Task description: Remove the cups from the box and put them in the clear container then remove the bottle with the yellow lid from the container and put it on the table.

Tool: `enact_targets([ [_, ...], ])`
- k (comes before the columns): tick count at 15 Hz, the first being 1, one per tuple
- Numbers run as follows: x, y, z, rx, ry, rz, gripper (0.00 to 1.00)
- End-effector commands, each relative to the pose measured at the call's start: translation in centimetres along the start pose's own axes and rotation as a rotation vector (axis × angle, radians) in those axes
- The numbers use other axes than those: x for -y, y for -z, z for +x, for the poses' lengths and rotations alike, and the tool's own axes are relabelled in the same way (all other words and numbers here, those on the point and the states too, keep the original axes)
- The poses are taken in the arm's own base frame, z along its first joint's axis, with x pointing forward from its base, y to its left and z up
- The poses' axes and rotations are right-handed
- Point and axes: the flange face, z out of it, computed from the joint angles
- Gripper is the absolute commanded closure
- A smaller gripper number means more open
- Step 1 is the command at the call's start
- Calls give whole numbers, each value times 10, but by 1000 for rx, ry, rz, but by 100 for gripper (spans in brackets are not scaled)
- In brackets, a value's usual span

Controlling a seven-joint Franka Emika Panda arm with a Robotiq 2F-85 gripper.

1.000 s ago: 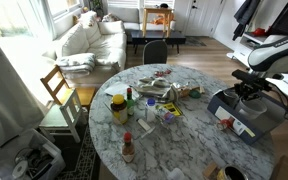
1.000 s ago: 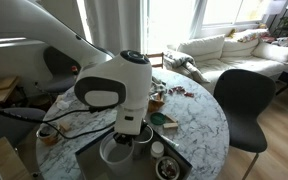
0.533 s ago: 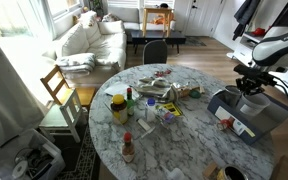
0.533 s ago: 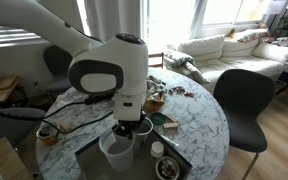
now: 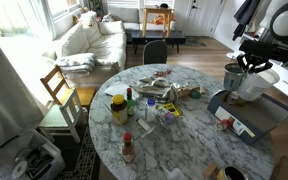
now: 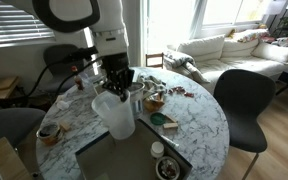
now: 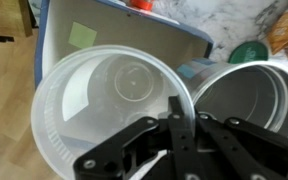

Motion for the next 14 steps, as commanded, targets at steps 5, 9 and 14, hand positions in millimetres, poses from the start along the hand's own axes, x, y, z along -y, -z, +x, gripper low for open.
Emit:
enact_targets([
  [5, 18, 49, -46, -6, 258, 96, 94],
  [9, 17, 51, -49, -2, 293, 103, 94],
  [14, 17, 51, -49, -1, 295, 102, 94],
])
